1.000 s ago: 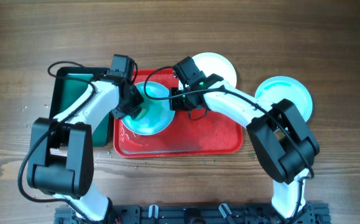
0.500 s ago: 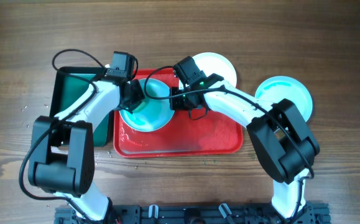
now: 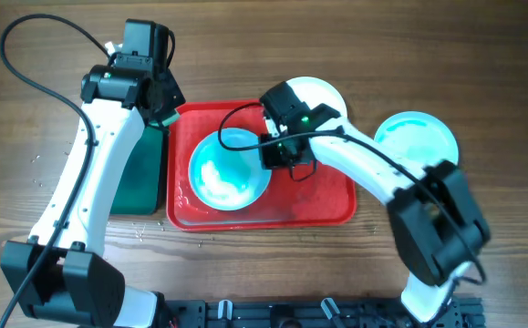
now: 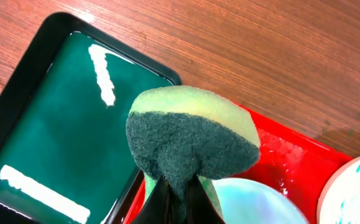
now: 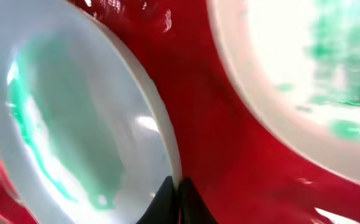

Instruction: Clean dirty plates on tray and stack at the side

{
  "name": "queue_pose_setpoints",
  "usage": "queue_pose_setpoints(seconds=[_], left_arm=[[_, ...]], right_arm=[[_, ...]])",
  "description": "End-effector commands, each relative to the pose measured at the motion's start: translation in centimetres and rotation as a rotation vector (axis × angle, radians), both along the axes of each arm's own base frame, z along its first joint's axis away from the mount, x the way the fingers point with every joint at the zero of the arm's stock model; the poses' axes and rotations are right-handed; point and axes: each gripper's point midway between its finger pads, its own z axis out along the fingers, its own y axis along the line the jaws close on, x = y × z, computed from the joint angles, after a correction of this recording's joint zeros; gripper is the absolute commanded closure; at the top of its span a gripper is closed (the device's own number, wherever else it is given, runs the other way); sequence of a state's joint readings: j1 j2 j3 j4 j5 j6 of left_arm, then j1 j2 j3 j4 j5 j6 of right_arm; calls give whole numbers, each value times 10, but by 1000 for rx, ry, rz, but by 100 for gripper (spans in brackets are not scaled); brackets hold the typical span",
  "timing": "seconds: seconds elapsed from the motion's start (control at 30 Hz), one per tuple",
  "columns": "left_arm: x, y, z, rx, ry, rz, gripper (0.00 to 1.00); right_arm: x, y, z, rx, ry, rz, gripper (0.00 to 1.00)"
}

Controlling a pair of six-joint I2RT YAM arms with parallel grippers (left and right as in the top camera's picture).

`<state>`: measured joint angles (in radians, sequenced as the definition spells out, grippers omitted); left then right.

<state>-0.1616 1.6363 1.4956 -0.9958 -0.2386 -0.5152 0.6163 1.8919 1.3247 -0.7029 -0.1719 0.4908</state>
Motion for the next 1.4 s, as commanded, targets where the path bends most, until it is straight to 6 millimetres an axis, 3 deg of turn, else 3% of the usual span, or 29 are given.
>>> queue_pose_setpoints(seconds=[0.0, 0.1, 0.23, 0.5, 0.63, 0.97, 1.27, 1.3, 1.33, 1.37], left_arm=[[0, 3, 4, 3, -11, 23, 96], [0, 0, 3, -12, -9, 16, 96], [-1, -8, 2, -57, -1, -5, 96], [-4, -14, -1, -90, 19, -21, 96], [-8, -14, -2, -88, 34, -20, 96], [-10, -17, -5, -105, 52, -29, 96], [-8, -18, -22, -98, 100, -26, 96], [-8, -18, -22, -98, 99, -27, 96], [-8, -18, -22, -98, 99, -26, 96], [-8, -18, -22, -98, 99, -26, 96]], right_arm=[[24, -35, 69, -104, -253, -73, 96], [31, -84, 142, -268, -521, -192, 96], [22, -105, 205, -492, -795, -205, 96], [-27, -66, 257, -817, -1106, -27, 96], [-51, -62, 291, -921, -1262, -98, 96], [-54, -55, 297, -952, -1277, -67, 96], [-47, -39, 318, -911, -1302, -97, 96], [-46, -36, 311, -892, -1296, -70, 96], [-45, -23, 284, -849, -1246, 95, 96], [-51, -6, 244, -742, -1127, 299, 96]])
